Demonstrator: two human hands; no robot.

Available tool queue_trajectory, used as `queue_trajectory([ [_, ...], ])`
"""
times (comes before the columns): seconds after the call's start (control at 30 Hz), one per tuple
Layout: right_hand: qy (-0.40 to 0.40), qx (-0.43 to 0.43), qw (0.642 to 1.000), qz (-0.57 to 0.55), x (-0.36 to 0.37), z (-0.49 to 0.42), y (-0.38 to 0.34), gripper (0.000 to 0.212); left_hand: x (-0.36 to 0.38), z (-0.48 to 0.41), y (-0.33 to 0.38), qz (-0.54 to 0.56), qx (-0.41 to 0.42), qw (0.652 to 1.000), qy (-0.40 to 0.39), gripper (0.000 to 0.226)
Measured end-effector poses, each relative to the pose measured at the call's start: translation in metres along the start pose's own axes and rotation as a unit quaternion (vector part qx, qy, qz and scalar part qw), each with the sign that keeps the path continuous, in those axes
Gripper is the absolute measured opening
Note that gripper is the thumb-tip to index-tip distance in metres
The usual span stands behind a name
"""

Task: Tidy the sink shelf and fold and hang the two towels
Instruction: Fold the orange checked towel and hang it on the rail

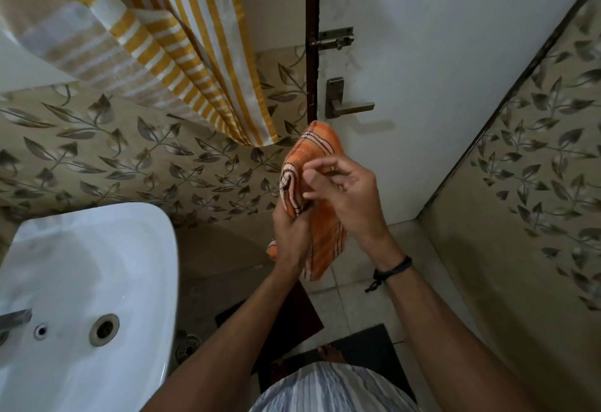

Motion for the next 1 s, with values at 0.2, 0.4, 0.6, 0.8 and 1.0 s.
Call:
queue_trajectory([
  [0.2, 0.124, 0.110, 0.980, 0.108, -0.067, -0.009, 0.041, 0.059, -0.021, -0.019, 0.001, 0.062, -0.067, 0.995, -0.044, 0.030],
  [0.4, -0.022, 0.232, 0.972, -0.023, -0.076, -0.007, 0.071, 0.065, -0.034, -0.032, 0.011, 0.119, -0.090, 0.975, -0.167, 0.037],
  [0.6, -0.015, 0.170, 0.985, -0.034, -0.069, -0.006, 0.064, 0.028, -0.058, -0.055, 0.017, 0.064, -0.026, 0.976, -0.206, 0.038],
  [0.8, -0.035, 0.105, 0.993, -0.037, -0.055, -0.010, 0.053, 0.046, -0.073, -0.071, 0.022, 0.047, 0.016, 0.980, -0.195, 0.040],
  [1.0, -0.003, 0.069, 0.997, -0.043, -0.055, -0.014, 0.050, 0.046, -0.076, -0.075, 0.020, 0.006, 0.019, 0.982, -0.186, 0.023],
])
Point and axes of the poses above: each hand's wrist, its own z-axis away from the middle knuckle, its own x-axis out of the palm, y = z × x, the point moved 3 cm from there along -z, towards the middle knuckle, and after that the axes turned 12 degrees about -z, right-handed, at the moved point
